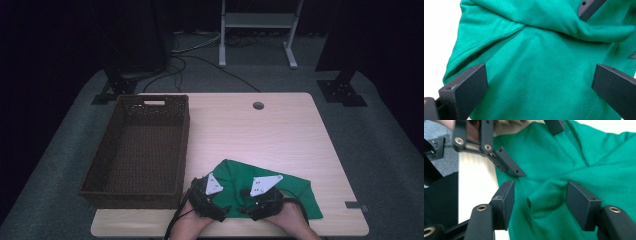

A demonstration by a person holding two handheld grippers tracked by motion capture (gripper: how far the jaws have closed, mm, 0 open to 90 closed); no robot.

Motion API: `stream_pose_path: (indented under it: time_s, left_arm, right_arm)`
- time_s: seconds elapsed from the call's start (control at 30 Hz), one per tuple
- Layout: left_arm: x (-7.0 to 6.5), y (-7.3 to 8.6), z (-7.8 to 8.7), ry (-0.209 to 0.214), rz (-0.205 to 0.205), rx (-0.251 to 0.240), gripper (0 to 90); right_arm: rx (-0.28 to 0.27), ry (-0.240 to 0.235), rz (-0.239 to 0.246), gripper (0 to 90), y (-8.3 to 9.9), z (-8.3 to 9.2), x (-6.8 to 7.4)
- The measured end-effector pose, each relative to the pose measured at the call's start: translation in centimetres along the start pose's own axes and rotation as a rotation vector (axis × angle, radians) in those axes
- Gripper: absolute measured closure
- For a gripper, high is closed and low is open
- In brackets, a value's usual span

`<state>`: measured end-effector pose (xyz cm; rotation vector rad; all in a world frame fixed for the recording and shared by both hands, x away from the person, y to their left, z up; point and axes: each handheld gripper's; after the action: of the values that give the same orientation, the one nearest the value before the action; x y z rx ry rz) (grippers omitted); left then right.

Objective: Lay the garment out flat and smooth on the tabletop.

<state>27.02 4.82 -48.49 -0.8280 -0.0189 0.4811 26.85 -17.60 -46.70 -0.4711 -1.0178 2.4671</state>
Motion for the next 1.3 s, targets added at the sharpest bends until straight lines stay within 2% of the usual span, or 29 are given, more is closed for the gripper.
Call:
stream_pose_path:
  time_s: [0.2, 0.33, 0.4, 0.47, 0.5, 0.57, 0.73, 1.07, 1.3]
  left_arm:
    - [0.0, 0.0, 0.0, 0.000, 0.002, -0.002, 0.0]
    - [0.0, 0.0, 0.0, 0.000, 0.002, -0.002, 0.0]
    - [0.0, 0.0, 0.0, 0.000, 0.002, -0.002, 0.0]
    - [0.0, 0.0, 0.0, 0.000, 0.002, -0.002, 0.0]
    - [0.0, 0.0, 0.0, 0.000, 0.002, -0.002, 0.0]
    - [0.0, 0.0, 0.0, 0.000, 0.001, -0.002, 0.0]
    - [0.0, 0.0, 0.0, 0.000, 0.003, -0.003, 0.0]
    - [0.0, 0.0, 0.0, 0.000, 0.003, -0.004, 0.0]
    - [0.0, 0.0, 0.0, 0.000, 0.003, -0.004, 0.0]
  right_arm:
    - [0.012, 0.018, -0.003, 46.2, 0.2, -0.5, 0.0]
    - [0.010, 0.041, -0.006, 56.1, 0.3, -0.5, -0.2]
    - [0.012, 0.047, -0.013, 62.5, 0.3, -0.4, -0.3]
    - [0.009, 0.055, -0.005, 72.6, 0.3, -0.4, -0.5]
    - [0.006, 0.051, -0.006, 79.1, 0.4, -0.3, -0.5]
    - [-0.003, 0.035, -0.015, 84.2, 0.4, -0.4, -0.6]
    - [0.000, 0.030, 0.006, 85.9, 0.2, -0.1, -0.7]
    - [-0.037, 0.021, -0.020, 86.0, -0.2, 1.1, -1.5]
    - [-0.044, 0.042, -0.021, 86.0, -0.6, 1.7, -2.1]
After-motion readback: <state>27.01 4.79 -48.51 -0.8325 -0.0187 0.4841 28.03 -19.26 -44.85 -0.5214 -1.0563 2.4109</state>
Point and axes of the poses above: each handheld gripper's, and its own axes: z roughly backward along the jaws, y roughly out of its underside, x roughly to its left, and after that the axes turned 15 degrees about y, right-handed
